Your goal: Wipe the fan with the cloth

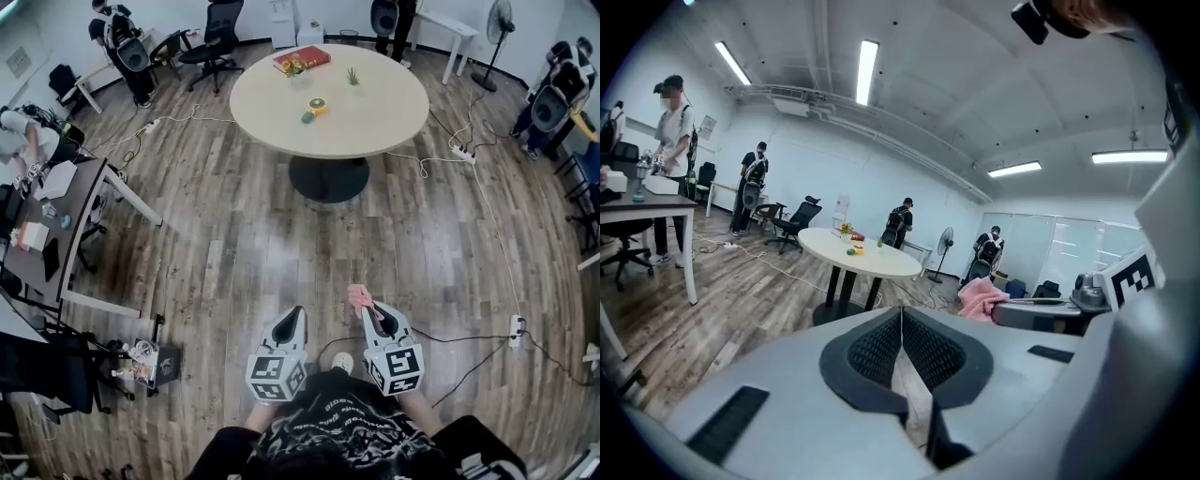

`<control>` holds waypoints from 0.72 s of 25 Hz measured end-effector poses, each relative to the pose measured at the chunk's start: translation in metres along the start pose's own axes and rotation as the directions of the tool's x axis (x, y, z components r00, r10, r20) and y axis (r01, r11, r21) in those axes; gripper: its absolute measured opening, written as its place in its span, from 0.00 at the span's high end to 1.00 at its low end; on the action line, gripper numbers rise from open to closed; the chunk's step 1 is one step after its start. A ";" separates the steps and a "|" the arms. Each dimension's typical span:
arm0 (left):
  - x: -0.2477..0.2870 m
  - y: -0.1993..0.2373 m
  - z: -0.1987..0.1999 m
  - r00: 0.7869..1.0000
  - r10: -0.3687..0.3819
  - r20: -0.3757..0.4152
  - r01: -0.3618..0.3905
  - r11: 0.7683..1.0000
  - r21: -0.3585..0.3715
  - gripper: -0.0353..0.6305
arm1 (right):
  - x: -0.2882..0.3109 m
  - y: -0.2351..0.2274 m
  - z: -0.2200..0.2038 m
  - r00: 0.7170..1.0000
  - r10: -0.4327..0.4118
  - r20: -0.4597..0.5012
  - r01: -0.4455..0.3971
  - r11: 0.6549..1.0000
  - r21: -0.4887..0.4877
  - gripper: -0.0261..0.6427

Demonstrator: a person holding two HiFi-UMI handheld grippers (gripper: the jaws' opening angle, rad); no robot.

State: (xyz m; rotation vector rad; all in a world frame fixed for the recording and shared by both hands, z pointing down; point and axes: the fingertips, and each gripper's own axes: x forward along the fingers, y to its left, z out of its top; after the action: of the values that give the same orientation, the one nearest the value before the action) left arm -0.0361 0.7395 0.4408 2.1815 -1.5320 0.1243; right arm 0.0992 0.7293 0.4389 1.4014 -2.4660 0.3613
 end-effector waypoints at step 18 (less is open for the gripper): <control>0.022 -0.064 0.011 0.994 -0.088 0.056 0.086 0.995 0.040 0.51 | -0.014 -0.051 0.014 0.998 0.032 0.054 -0.030 0.999 -0.027 0.91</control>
State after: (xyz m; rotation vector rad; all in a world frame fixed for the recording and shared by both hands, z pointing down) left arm 0.0279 0.7325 0.4181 2.2967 -1.4734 0.0628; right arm 0.1484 0.7103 0.4247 1.3818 -2.5293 0.2993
